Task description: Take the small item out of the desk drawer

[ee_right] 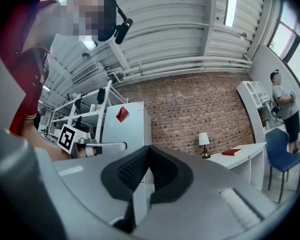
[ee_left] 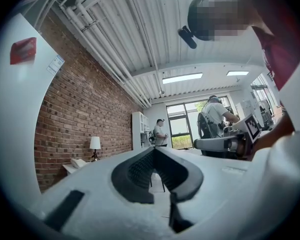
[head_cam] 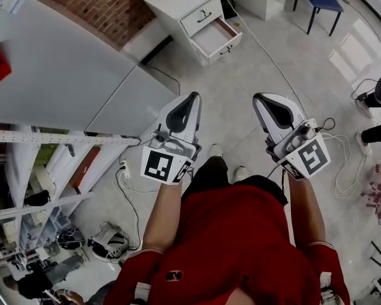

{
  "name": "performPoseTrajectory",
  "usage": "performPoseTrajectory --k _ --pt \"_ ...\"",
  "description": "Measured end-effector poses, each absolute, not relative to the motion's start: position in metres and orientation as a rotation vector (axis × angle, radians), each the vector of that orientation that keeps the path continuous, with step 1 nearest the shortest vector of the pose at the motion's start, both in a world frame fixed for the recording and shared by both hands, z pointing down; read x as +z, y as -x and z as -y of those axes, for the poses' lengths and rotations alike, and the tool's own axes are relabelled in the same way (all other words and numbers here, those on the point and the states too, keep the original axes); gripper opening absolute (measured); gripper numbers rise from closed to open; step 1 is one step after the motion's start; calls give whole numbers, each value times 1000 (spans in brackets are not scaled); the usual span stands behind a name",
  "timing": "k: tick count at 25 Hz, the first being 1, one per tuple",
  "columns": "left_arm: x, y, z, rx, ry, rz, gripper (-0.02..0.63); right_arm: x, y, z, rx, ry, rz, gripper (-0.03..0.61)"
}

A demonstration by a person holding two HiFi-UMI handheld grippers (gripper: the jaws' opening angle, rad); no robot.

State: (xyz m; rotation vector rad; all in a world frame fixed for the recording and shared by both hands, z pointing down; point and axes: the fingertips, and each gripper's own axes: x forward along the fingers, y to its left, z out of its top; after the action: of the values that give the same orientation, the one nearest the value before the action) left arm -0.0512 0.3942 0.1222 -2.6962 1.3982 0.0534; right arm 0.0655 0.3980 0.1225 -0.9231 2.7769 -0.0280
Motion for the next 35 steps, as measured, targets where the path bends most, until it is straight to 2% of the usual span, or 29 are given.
performPoseTrajectory --k 9,16,26,35 --pt "142 82 -309 50 2662 -1444 0 140 -43 -315 4 936 -2826 8" --pt "174 111 -191 71 2703 -1442 0 155 -19 -204 -2 1002 -2863 8" --pt "222 139 -36 -65 2790 -1335 0 179 17 -49 -35 1097 -2911 8" --pt "285 128 48 -187 2888 -1260 0 221 16 29 -68 1156 -2951 8"
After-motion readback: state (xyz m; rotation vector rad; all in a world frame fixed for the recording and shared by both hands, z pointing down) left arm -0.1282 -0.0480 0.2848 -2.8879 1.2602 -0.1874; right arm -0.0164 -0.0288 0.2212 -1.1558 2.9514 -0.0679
